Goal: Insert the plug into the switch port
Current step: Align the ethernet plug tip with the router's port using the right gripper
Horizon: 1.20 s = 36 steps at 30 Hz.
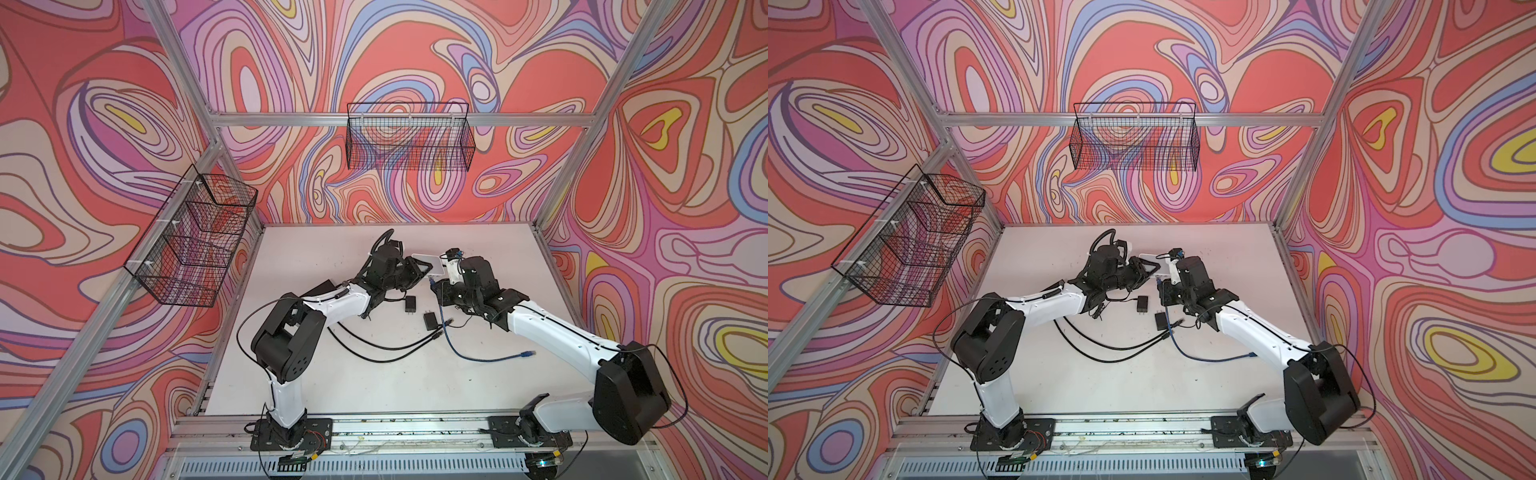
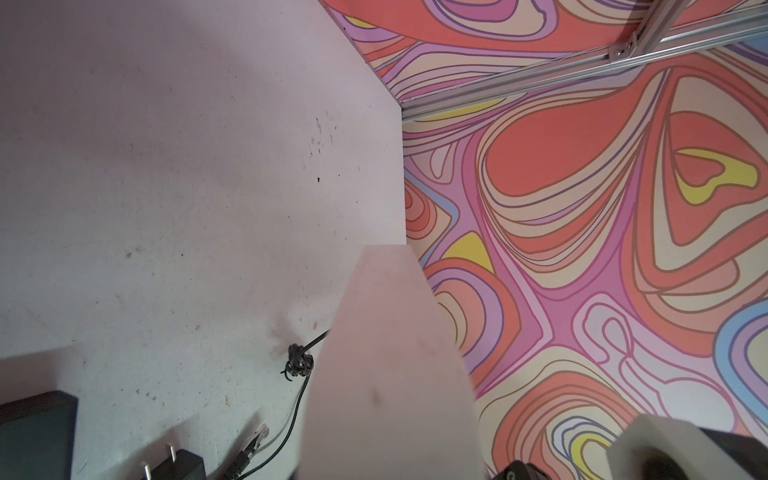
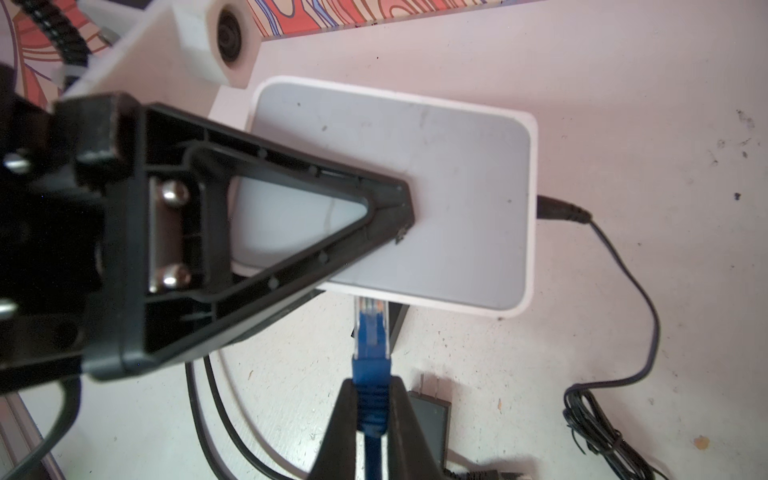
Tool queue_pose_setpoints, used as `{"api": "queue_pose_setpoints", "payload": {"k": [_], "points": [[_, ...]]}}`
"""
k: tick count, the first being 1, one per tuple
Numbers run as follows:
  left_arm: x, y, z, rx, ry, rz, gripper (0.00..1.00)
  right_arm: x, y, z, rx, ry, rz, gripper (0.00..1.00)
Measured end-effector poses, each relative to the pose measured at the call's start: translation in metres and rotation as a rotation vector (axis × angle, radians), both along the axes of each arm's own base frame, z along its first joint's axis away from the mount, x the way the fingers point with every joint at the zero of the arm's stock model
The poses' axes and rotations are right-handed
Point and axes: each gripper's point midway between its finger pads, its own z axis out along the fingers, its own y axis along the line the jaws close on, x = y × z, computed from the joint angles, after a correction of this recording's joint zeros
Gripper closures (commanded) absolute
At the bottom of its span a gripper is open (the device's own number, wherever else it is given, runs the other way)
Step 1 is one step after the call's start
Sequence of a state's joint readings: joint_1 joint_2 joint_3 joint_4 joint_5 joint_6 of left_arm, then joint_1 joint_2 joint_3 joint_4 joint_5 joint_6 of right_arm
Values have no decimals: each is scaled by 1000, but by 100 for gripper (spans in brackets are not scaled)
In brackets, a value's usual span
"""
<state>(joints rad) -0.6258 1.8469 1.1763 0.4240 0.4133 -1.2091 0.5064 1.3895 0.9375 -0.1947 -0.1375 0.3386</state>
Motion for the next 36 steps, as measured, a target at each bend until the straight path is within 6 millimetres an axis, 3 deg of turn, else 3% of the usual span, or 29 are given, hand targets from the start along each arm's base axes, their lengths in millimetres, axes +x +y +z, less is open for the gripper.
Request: {"api": "queue_pose_setpoints", "payload": {"k": [36], "points": [[-2, 18, 8, 4, -53, 18, 99, 12, 19, 11, -34, 38, 20, 100]]}}
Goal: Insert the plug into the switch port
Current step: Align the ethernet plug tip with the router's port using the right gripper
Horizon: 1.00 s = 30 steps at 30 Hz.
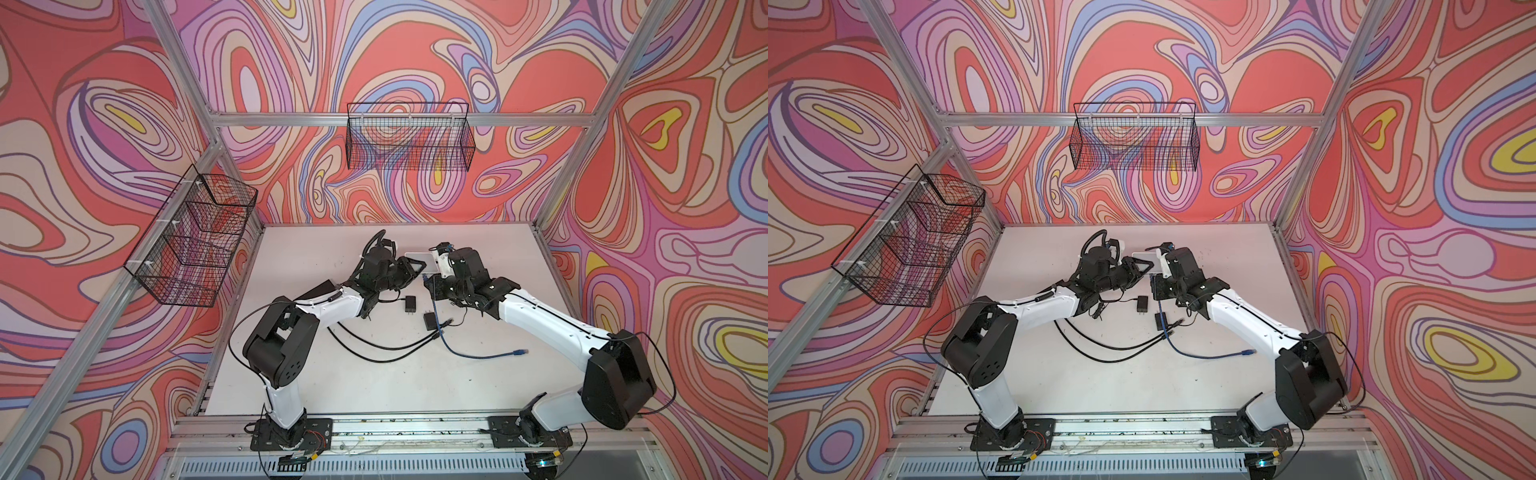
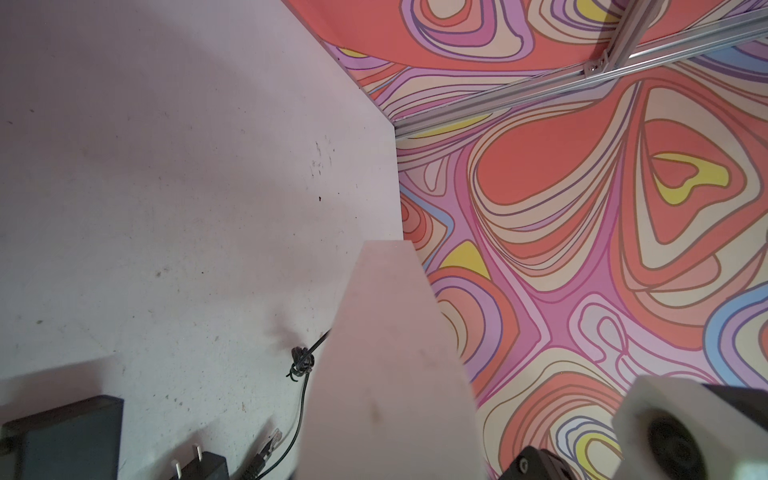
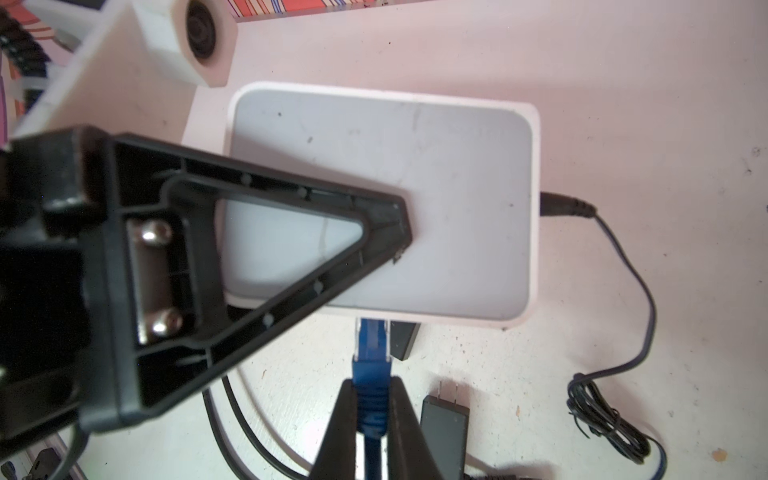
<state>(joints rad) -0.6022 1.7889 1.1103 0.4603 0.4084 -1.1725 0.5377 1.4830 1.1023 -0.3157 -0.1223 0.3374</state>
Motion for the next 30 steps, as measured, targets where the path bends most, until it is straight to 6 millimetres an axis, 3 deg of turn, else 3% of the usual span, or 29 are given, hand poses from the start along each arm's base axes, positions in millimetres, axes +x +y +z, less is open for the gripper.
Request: {"api": "queue_pose_setpoints", "payload": {"k": [7, 21, 30], "points": [[2, 4, -4, 31, 3, 19, 99, 5, 3, -5, -7, 8, -2, 100], [-2, 6, 9, 15, -31, 16, 100, 7, 0, 8, 22, -17, -26, 100], [-12, 2, 4, 39, -36, -49, 100, -3, -2, 4, 24, 49, 79, 100]]}}
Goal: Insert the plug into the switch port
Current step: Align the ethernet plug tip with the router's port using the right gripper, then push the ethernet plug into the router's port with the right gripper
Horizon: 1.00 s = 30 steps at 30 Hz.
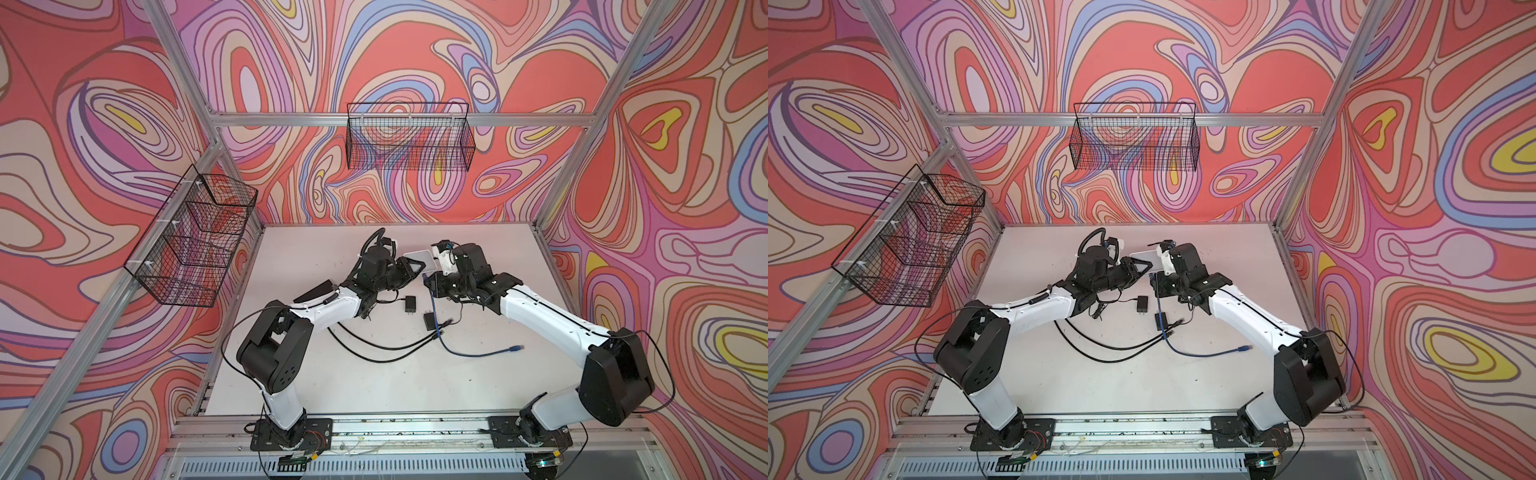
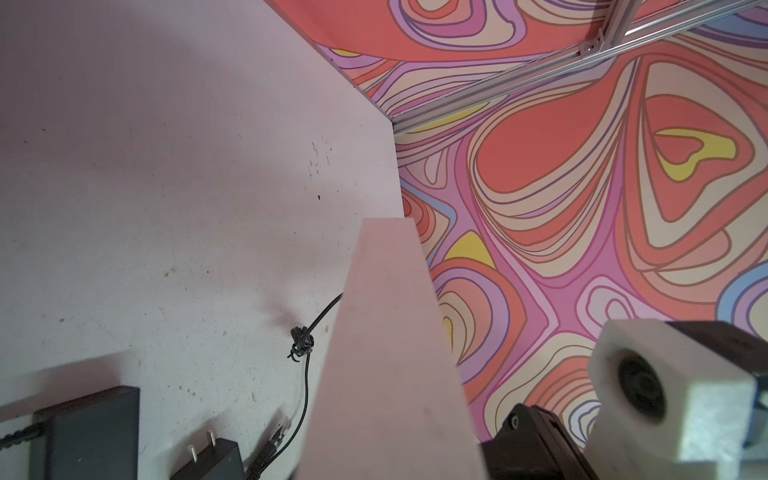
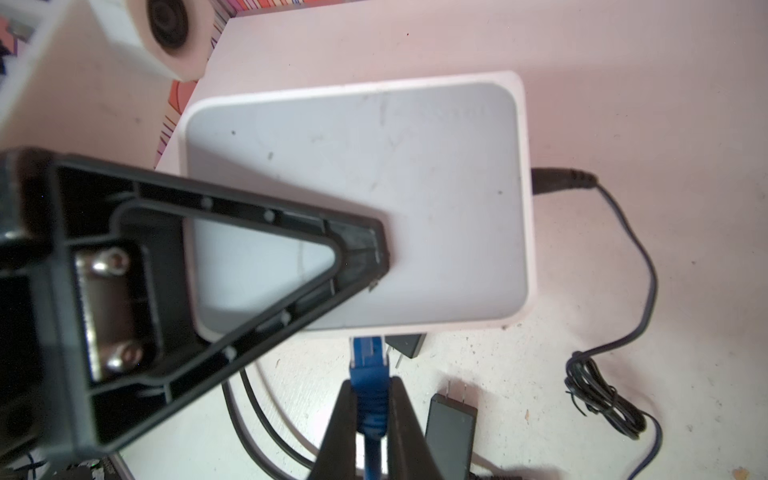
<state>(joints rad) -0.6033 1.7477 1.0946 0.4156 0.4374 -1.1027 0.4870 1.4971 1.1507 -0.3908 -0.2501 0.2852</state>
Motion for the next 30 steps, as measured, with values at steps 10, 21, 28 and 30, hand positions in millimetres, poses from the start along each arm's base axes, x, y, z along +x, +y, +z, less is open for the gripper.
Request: {"api": "queue_pose_setpoints", "payload": {"k": [10, 21, 28, 30], "points": [[-5, -4, 0, -1, 0, -28, 100, -2, -7, -2, -32, -16, 23, 100], [-8, -9, 4, -8, -15, -41, 100, 2, -13, 1, 38, -79, -70, 100], [-6, -5, -1, 15, -8, -28, 100, 2, -6, -3, -1, 14, 72, 100], [-7, -6, -1, 16, -7, -37, 100, 0, -6, -3, -26, 25, 114, 100]]}}
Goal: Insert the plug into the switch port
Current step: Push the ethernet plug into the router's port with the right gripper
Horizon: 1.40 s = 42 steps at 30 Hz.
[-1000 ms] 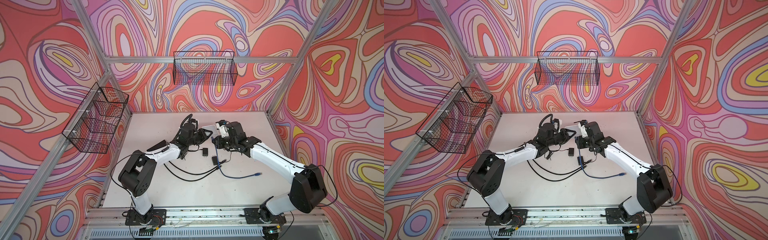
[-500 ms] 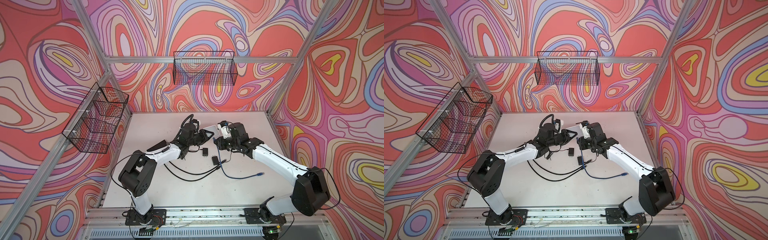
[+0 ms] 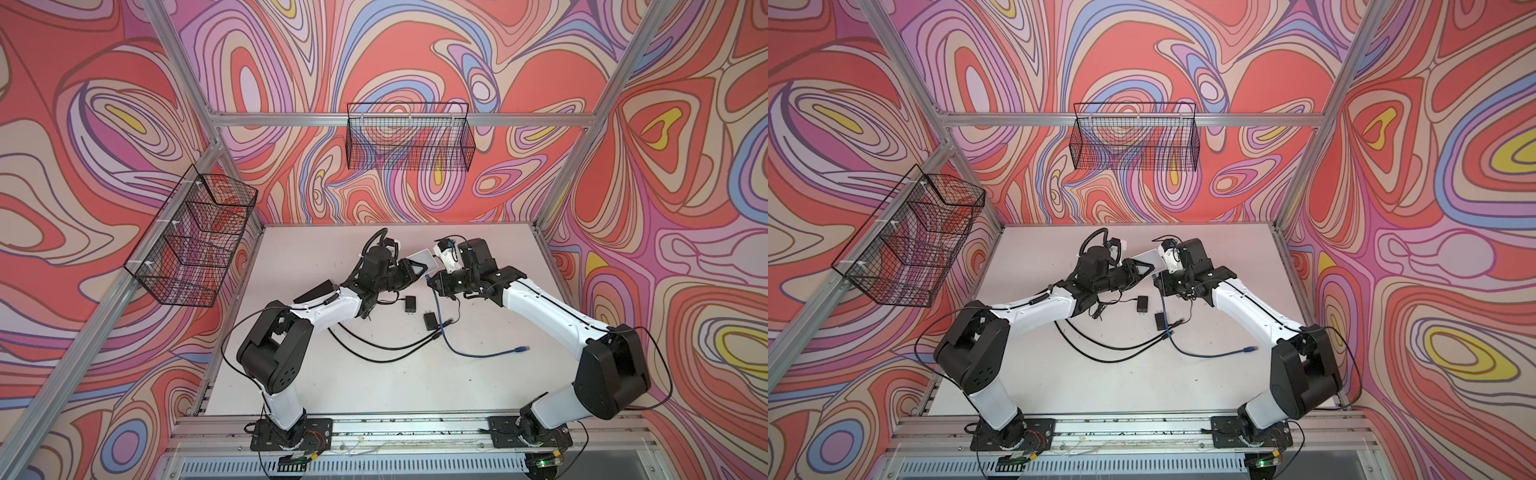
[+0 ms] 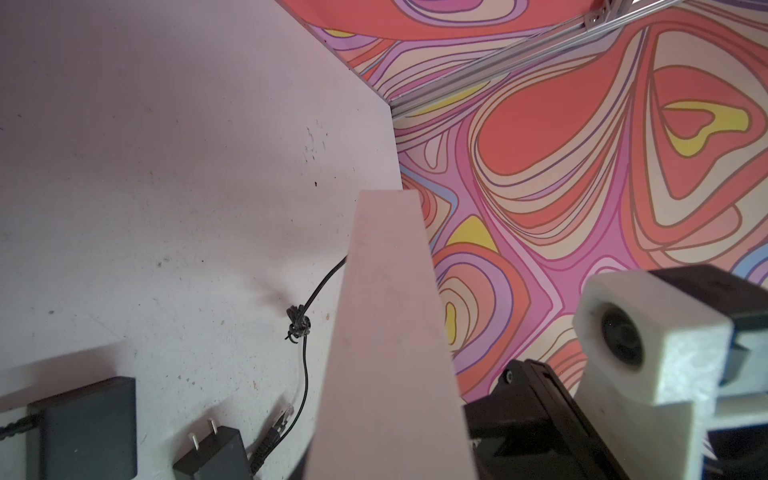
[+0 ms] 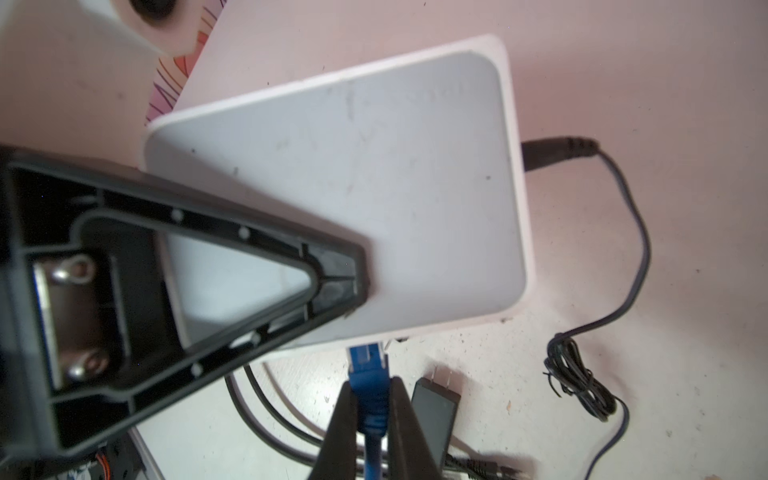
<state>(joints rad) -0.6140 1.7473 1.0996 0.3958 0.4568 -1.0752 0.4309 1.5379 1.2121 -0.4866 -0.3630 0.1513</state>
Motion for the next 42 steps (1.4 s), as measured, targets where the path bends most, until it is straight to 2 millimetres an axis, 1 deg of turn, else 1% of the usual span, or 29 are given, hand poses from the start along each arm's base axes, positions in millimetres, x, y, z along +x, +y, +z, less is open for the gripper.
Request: {"api": "queue_pose_setpoints", "payload": {"k": [5, 14, 24, 38, 42], "points": [[-5, -2, -1, 0, 9, -30, 100, -5, -1, -2, -38, 15, 67, 100], [-3, 0, -3, 7, 9, -13, 100, -2, 1, -4, 1, -10, 52, 100], [1, -5, 7, -22, -24, -21, 100, 4, -5, 8, 2, -65, 3, 100], [-2, -14, -5, -21, -3, -55, 100, 0, -14, -2, -36, -57, -15, 100], [2, -21, -5, -19, 11, -75, 100, 1, -19, -5, -56, -61, -27, 96]]}}
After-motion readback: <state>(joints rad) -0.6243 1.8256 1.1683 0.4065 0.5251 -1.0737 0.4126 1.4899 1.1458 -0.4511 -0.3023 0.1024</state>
